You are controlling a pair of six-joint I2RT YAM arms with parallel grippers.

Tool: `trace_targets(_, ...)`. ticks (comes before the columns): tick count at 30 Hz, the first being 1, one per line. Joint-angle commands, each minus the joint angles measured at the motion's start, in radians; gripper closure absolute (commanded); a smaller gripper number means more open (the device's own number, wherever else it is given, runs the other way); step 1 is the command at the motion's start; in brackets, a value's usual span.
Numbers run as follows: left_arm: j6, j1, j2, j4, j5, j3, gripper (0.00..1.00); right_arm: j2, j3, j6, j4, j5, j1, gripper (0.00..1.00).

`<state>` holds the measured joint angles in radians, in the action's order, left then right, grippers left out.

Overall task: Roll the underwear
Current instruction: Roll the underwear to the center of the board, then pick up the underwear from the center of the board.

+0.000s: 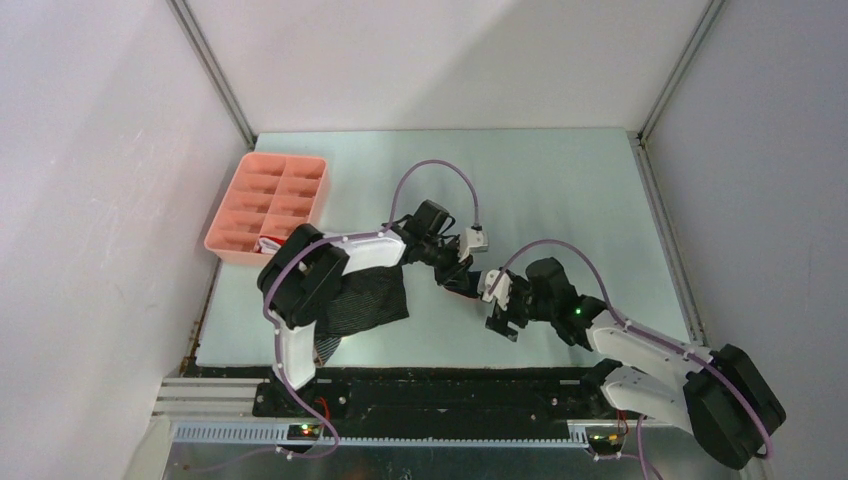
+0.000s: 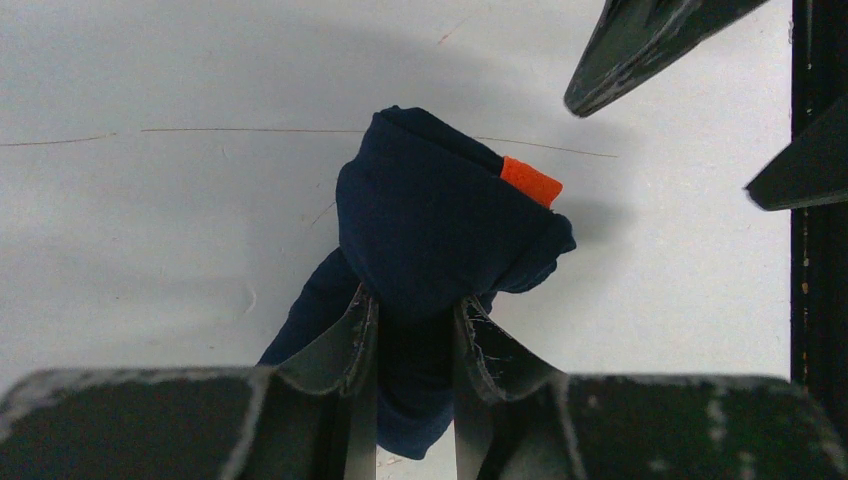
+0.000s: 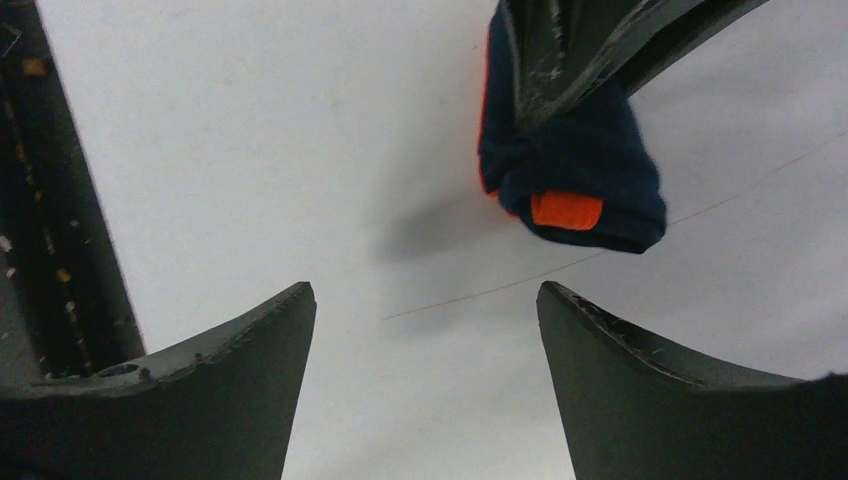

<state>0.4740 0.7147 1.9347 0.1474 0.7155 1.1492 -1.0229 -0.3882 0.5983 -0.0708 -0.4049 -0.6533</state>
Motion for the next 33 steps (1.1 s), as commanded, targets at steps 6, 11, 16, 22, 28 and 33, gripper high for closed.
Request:
trace_targets(6,-0.063,-0.023,0.081,0.298,-0.022,-0.029,1.0,-0.111,-0.159,0.008,0.17,0.042,-0.007,0.26)
trace_targets(11,-0.052,-0.033,0.08,0.318,-0.023,-0.019,1.0,-0.159,-0.205,0.057,0.143,0.026,0.006,0.28)
trace_targets(16,-0.036,-0.047,0.079,0.34,-0.024,-0.002,1.0,-0.283,-0.229,0.134,0.154,0.001,0.003,0.25)
trace_targets(22,-0.005,-0.069,0.078,0.359,-0.013,0.01,1.0,-0.42,-0.265,0.262,0.196,0.05,-0.011,0.29)
trace_targets(28,0.005,-0.09,0.092,0.356,-0.013,0.032,1.0,-0.508,-0.362,0.316,0.107,0.051,-0.017,0.55)
trace_targets(33,-0.002,-0.106,0.099,0.331,0.024,0.027,0.66,-0.513,-0.381,0.372,0.017,-0.005,-0.011,0.91)
